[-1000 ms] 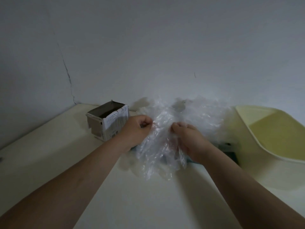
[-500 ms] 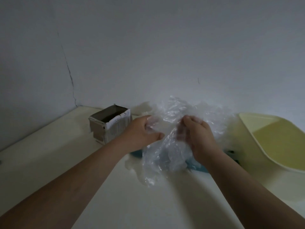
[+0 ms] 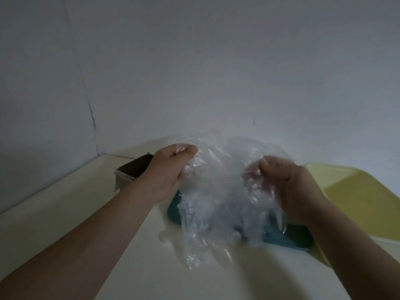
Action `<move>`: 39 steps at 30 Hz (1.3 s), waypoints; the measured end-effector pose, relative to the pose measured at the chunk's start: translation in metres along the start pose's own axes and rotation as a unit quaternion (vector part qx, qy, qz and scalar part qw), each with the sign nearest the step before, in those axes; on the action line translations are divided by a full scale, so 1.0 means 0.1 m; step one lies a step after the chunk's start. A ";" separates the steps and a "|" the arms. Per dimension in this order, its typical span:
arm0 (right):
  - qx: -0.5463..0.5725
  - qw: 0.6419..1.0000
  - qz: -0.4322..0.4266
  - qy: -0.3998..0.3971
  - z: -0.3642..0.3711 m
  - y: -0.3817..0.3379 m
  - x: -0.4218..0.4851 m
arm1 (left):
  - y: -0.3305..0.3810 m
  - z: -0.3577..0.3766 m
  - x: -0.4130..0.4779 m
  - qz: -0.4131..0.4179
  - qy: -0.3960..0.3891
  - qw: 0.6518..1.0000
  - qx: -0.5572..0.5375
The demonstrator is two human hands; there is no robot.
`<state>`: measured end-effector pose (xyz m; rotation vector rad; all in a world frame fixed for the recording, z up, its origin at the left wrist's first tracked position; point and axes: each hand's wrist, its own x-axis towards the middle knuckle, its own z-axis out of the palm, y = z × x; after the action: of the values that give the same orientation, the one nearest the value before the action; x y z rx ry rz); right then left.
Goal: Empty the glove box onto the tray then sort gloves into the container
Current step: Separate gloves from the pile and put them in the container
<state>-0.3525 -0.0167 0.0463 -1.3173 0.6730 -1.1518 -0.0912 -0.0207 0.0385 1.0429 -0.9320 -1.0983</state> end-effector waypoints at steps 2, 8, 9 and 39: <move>0.046 0.995 0.046 -0.080 -0.06 -0.14 -0.08 | 0.04 0.01 0.01 -0.017 -0.001 1.000 -0.012; -0.068 0.996 -0.004 -0.050 -0.07 -0.19 0.02 | 0.07 0.20 -0.07 -0.024 -0.117 0.993 -0.011; -0.069 0.997 0.004 -0.039 -0.05 -0.18 0.04 | 0.04 0.22 -0.07 -0.024 -0.119 0.993 -0.011; -0.082 0.991 0.081 -0.073 -0.21 -0.38 0.18 | 0.00 0.51 -0.33 -0.068 -0.236 0.968 0.045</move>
<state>-0.3751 -0.0360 0.0828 -1.4418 0.7633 -0.8754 -0.1464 0.0024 0.0490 0.9448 -1.3120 -1.4675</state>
